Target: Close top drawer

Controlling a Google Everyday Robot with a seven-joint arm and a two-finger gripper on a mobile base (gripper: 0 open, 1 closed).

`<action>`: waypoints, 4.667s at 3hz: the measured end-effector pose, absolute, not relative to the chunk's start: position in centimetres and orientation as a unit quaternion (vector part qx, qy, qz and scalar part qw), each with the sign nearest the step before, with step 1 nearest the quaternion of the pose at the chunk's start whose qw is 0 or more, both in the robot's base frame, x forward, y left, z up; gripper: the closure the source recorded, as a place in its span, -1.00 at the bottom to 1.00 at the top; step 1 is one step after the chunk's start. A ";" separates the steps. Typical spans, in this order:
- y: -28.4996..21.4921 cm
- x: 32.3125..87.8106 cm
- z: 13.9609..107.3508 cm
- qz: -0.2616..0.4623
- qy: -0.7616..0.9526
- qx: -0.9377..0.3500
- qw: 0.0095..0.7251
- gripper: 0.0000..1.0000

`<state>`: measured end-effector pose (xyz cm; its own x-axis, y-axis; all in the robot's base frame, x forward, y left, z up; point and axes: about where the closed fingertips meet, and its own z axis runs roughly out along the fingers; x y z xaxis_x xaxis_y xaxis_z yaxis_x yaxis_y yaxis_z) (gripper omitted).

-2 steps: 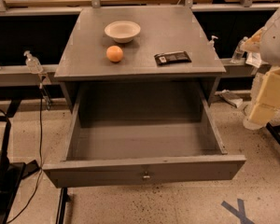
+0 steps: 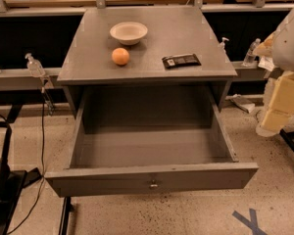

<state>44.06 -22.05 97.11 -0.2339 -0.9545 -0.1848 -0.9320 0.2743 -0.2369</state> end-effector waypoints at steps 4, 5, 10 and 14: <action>-13.4 41.1 77.3 0.094 0.779 -0.580 0.219 -1.00; -12.2 41.1 74.4 0.111 0.767 -0.593 0.218 -1.00; -10.1 51.1 65.2 0.021 0.748 -0.604 0.273 -1.00; -8.0 58.9 65.5 0.019 0.733 -0.616 0.288 -1.00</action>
Offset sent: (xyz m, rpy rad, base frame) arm -0.0137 0.1236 -0.2723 0.4981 -0.1087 0.0728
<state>58.94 -7.96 65.50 -0.0760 -0.8922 -0.4453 -0.9139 0.2409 -0.3267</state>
